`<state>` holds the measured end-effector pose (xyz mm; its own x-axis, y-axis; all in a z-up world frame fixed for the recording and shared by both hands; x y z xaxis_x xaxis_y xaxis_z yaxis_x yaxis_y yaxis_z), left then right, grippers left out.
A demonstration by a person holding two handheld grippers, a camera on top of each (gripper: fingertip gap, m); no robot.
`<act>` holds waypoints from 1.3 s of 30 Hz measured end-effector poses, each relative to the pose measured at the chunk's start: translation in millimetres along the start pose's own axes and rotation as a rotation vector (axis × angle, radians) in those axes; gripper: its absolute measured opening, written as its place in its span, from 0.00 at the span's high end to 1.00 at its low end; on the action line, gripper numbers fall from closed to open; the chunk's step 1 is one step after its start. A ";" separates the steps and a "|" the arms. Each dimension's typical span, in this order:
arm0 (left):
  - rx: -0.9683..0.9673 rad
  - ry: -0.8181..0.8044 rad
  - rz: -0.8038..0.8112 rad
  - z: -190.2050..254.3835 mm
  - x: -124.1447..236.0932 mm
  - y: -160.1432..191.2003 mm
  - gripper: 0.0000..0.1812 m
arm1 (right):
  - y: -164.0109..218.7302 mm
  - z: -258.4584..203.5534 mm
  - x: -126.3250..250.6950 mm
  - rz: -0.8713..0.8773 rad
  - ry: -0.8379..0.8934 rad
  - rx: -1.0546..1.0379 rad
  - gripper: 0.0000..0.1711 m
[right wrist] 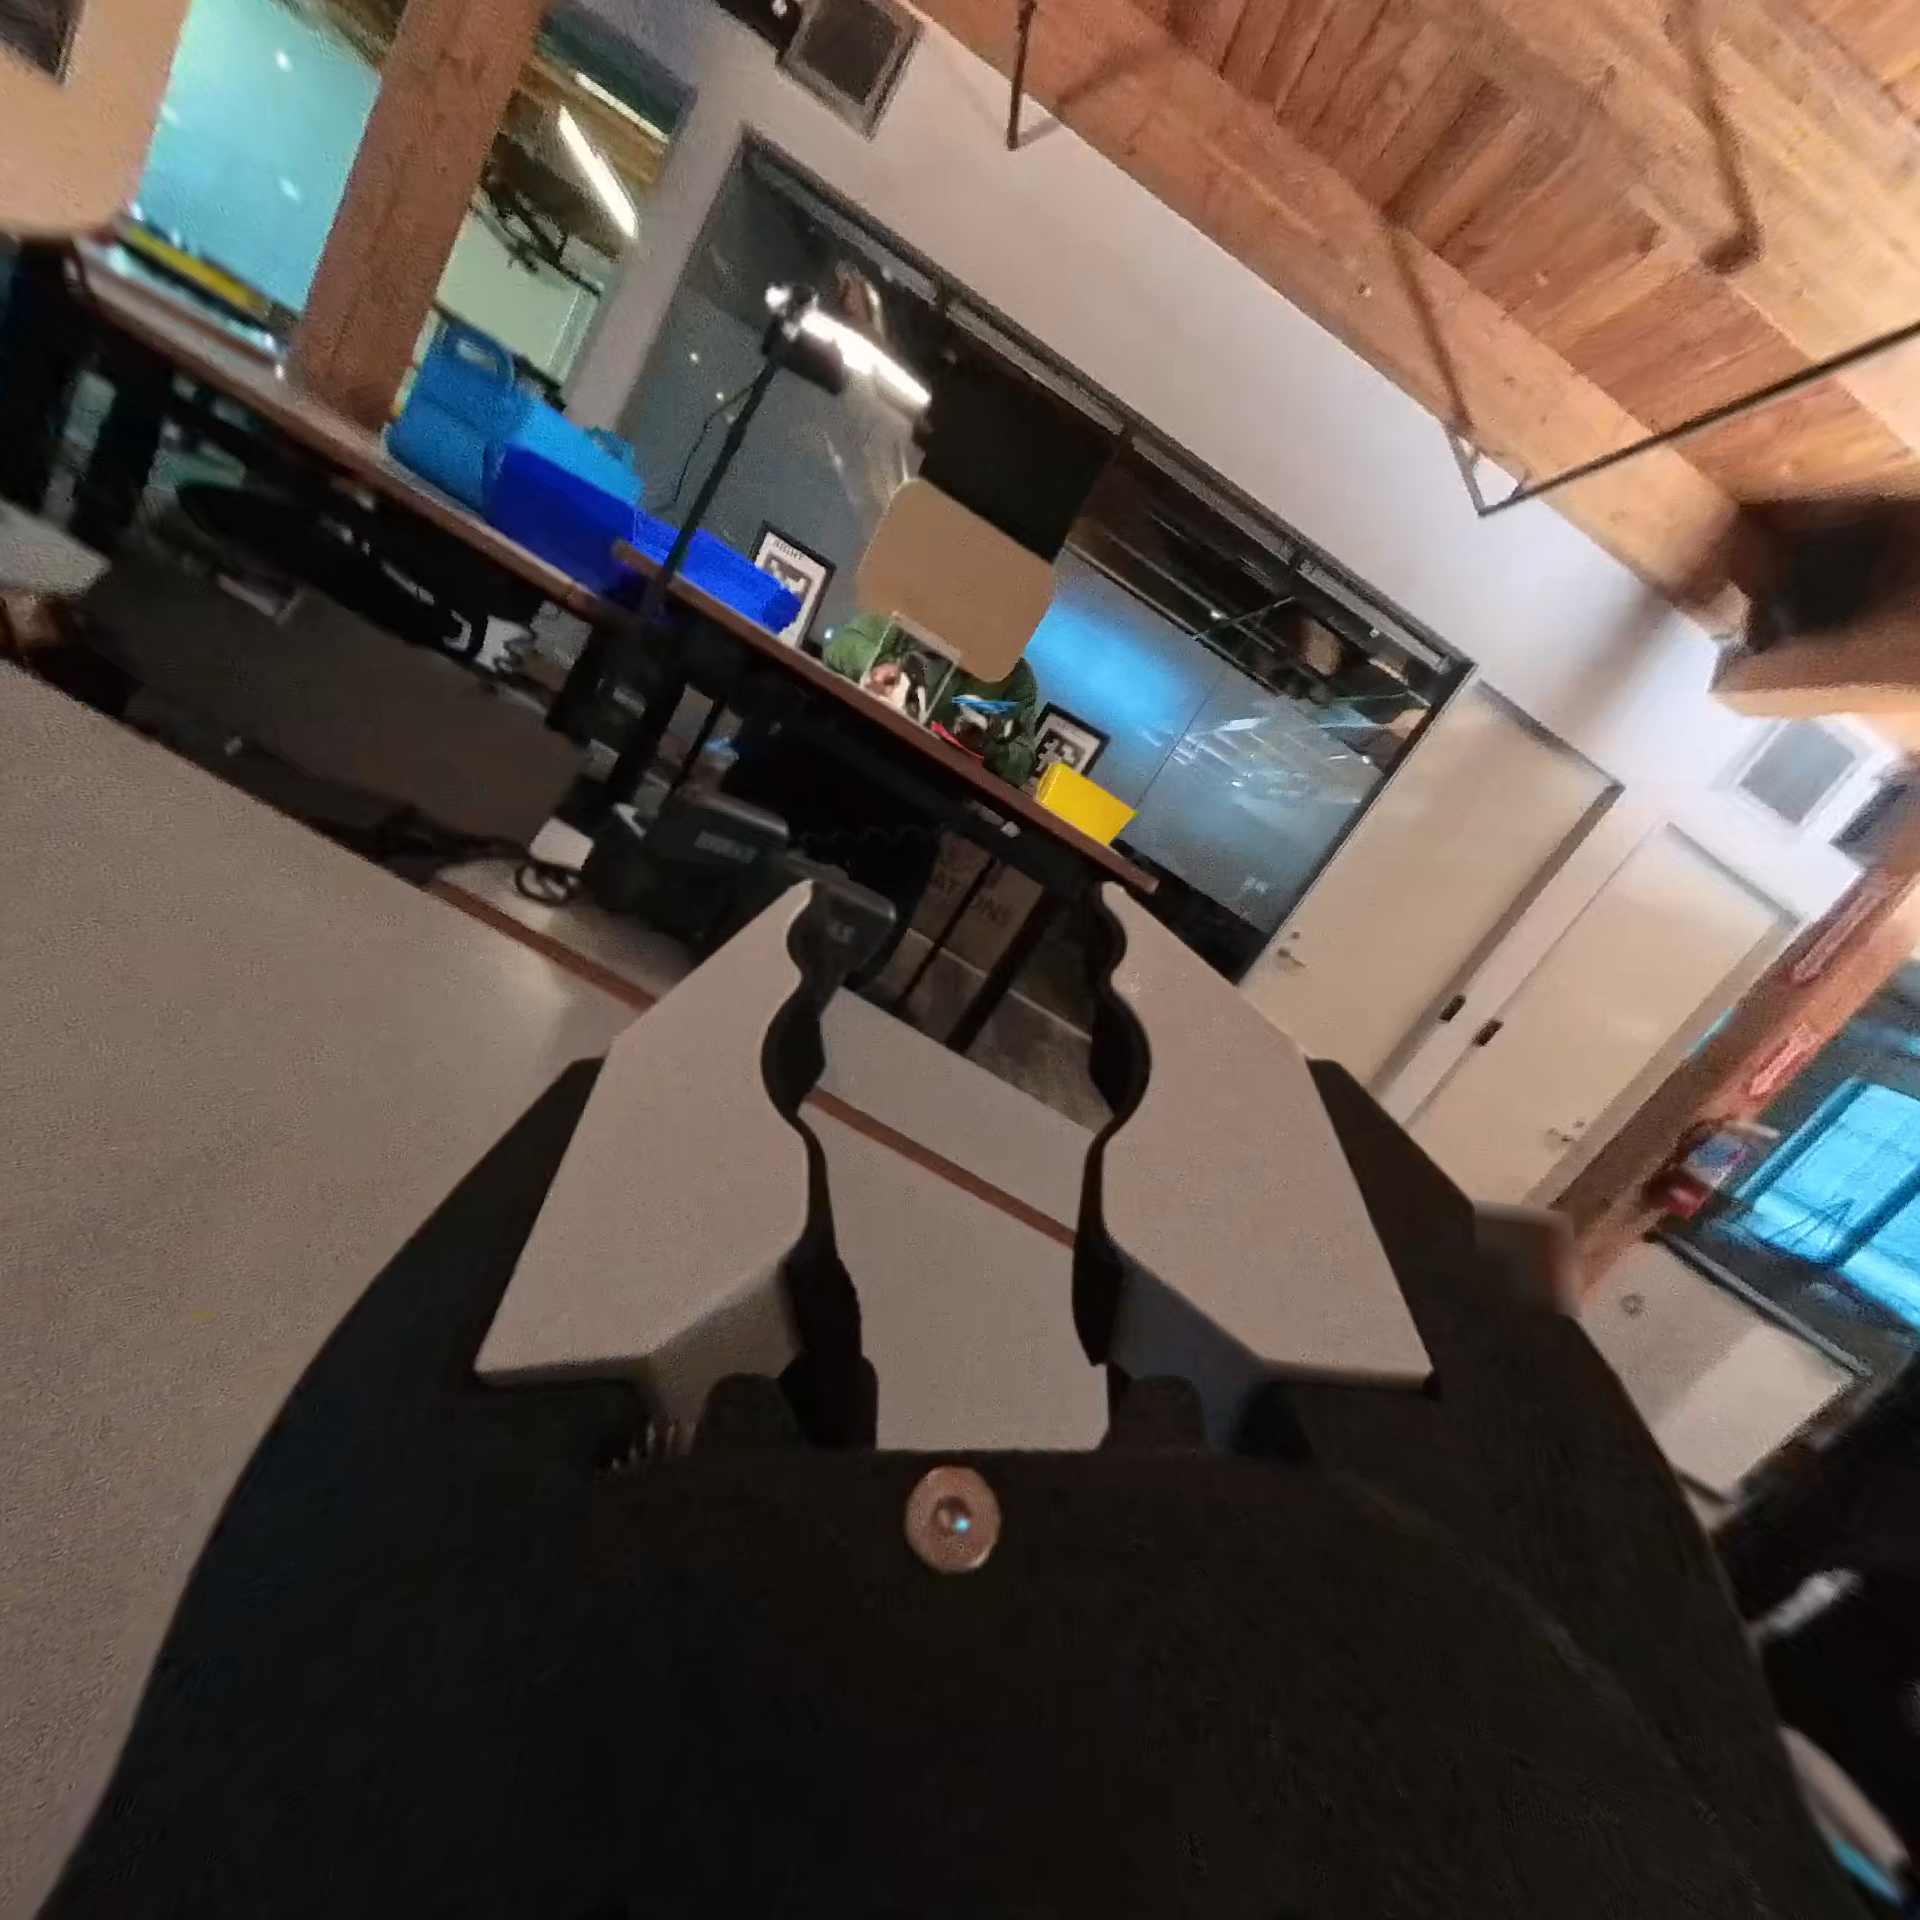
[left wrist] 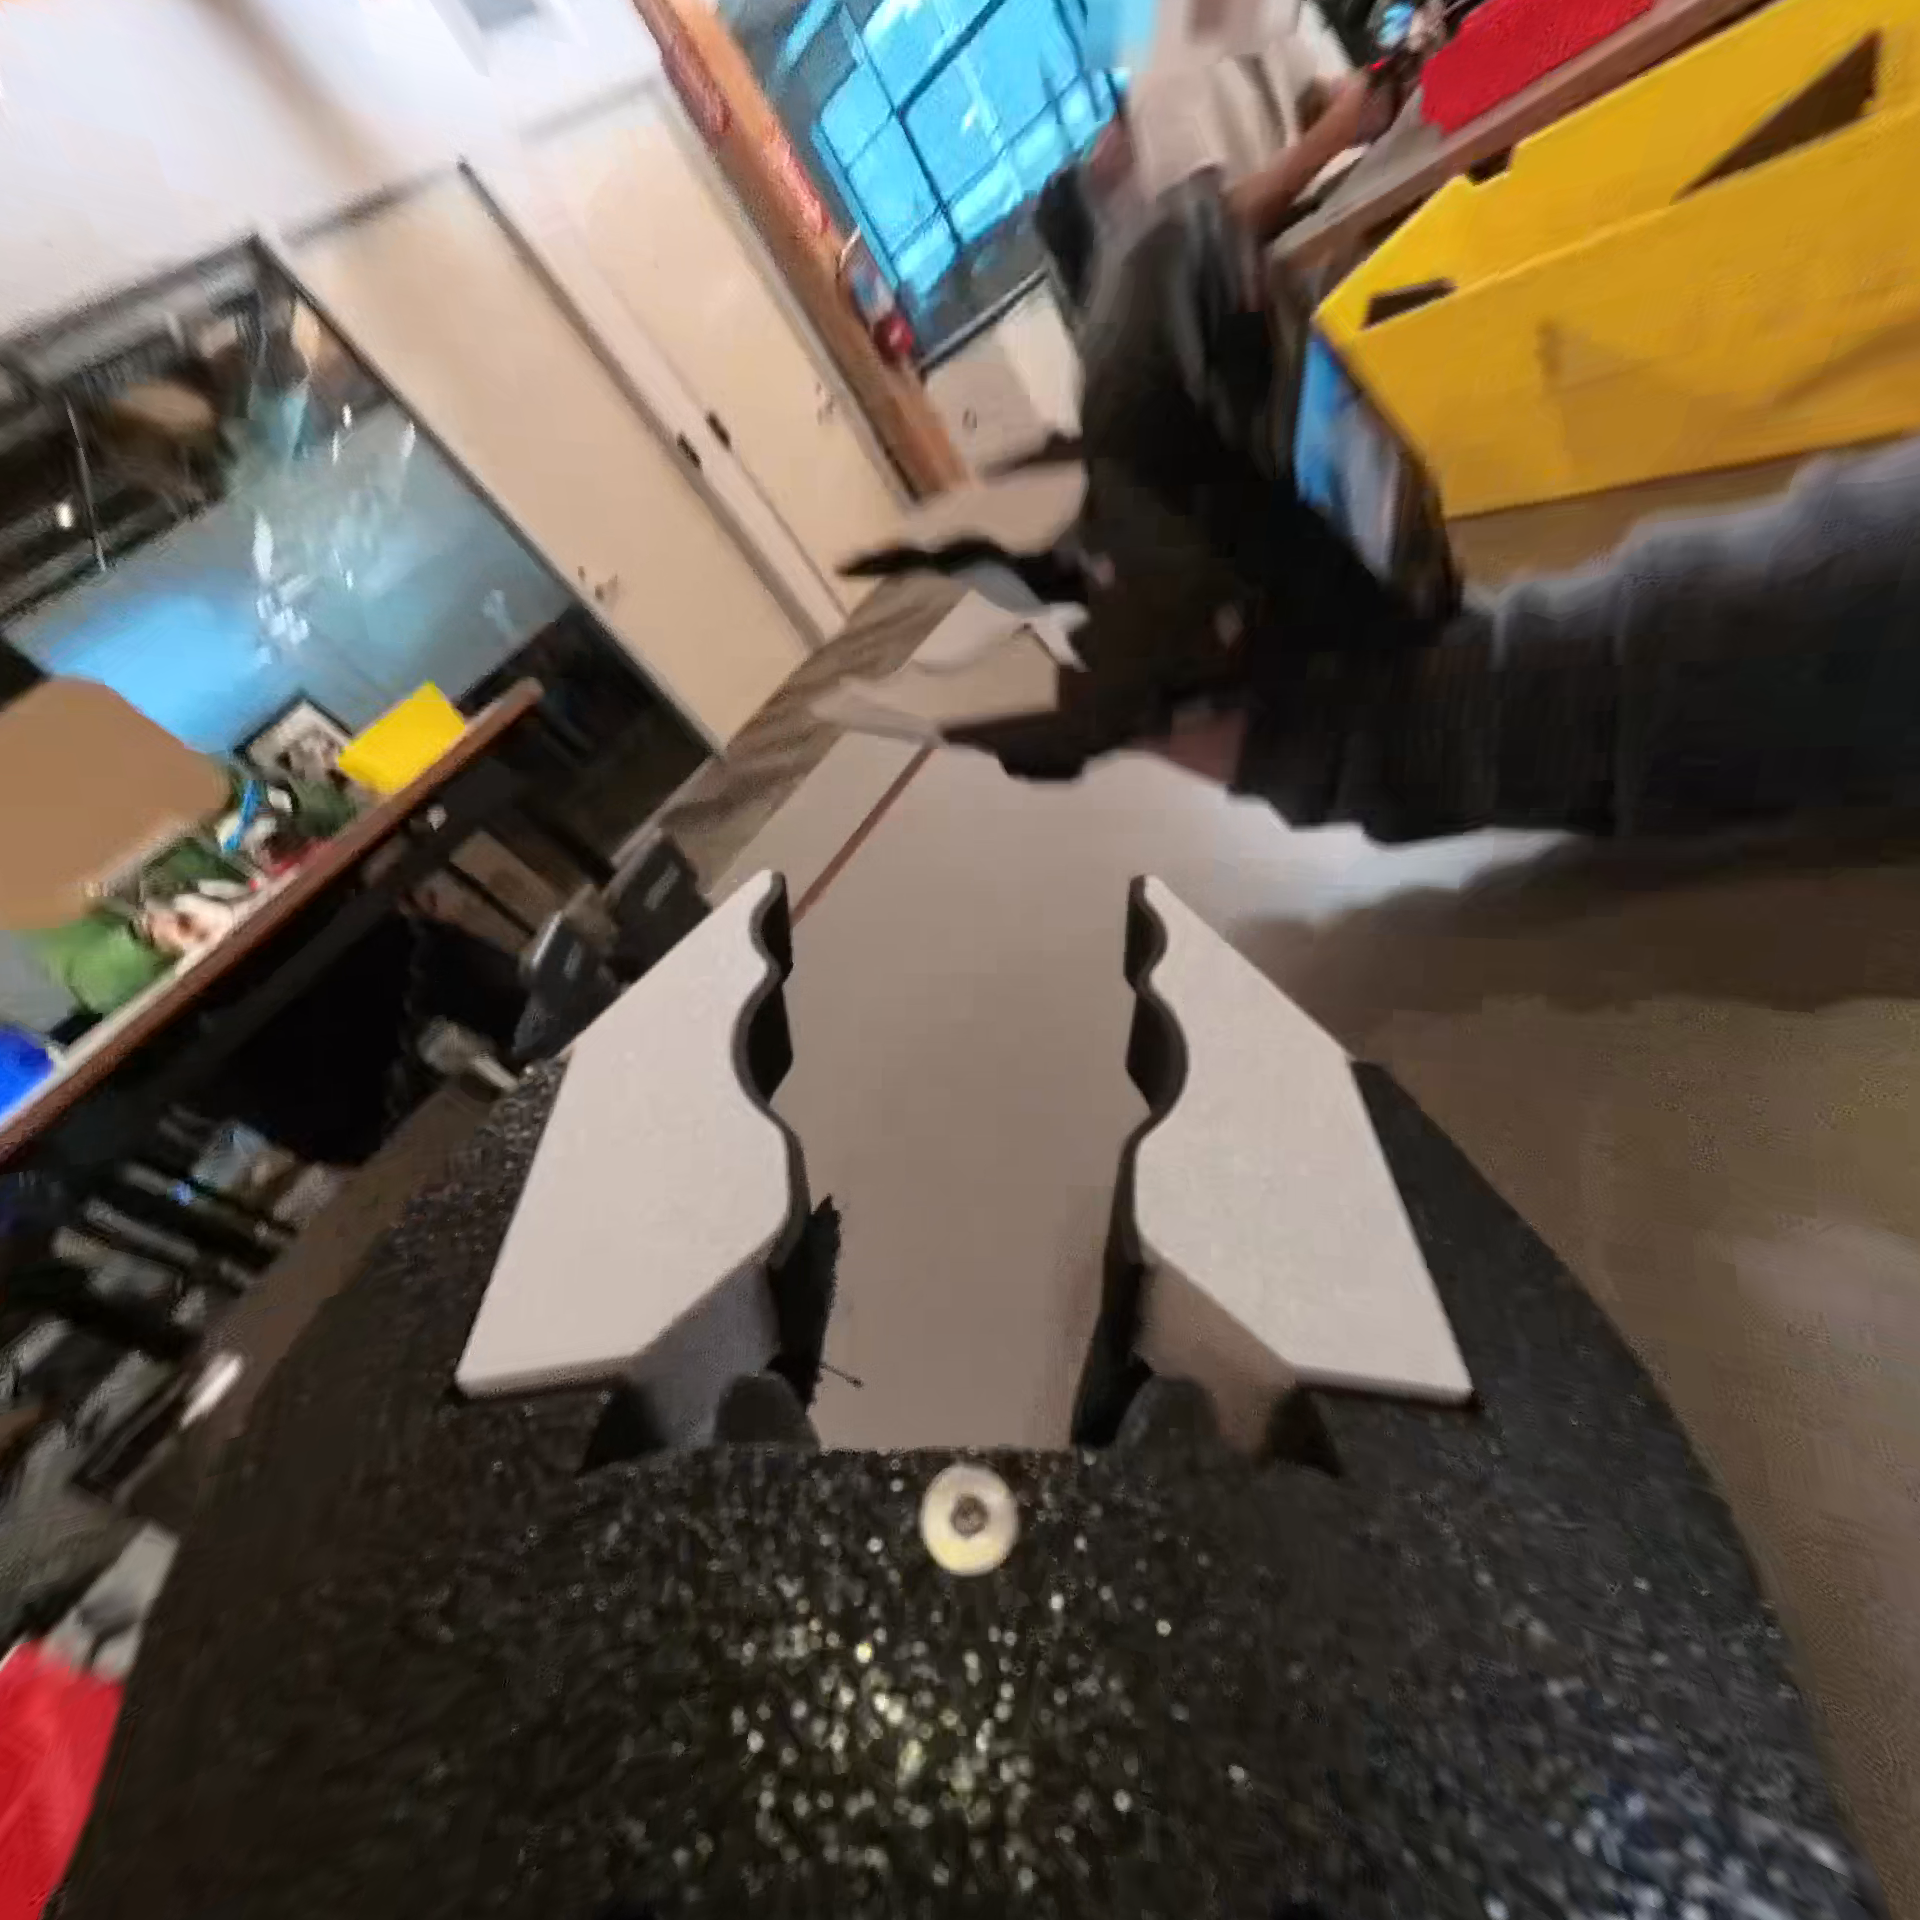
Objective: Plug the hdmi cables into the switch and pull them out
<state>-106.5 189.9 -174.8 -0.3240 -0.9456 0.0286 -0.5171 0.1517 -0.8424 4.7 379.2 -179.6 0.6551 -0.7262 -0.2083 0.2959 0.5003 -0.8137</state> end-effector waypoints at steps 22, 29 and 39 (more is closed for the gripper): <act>-0.587 0.281 -1.275 -255.6 140.4 170.5 0.74 | 34.1 -32.6 -17.3 0.074 -0.220 -0.089 0.77; -0.792 0.449 -1.259 -257.2 140.4 198.5 0.71 | 37.0 -28.8 -18.2 0.062 -0.204 -0.123 0.75; -0.976 0.655 -1.080 -245.7 131.2 215.5 0.76 | 41.0 -28.8 -20.3 0.033 -0.214 -0.144 0.74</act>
<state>-455.1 169.2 -220.4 0.3783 -0.4845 0.7888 -0.9215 -0.1163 0.3705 -16.5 400.9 -224.4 0.7996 -0.5866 -0.1286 0.1798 0.4382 -0.8807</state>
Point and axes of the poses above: each gripper's, where its closed fingertips meet, x back along the fingers, y out of its underside, z = x × y across the jaws, the point moved 8 cm from there along x, back along the fingers, and after that the axes turned 7 degrees about -y, right-handed, at the moved point
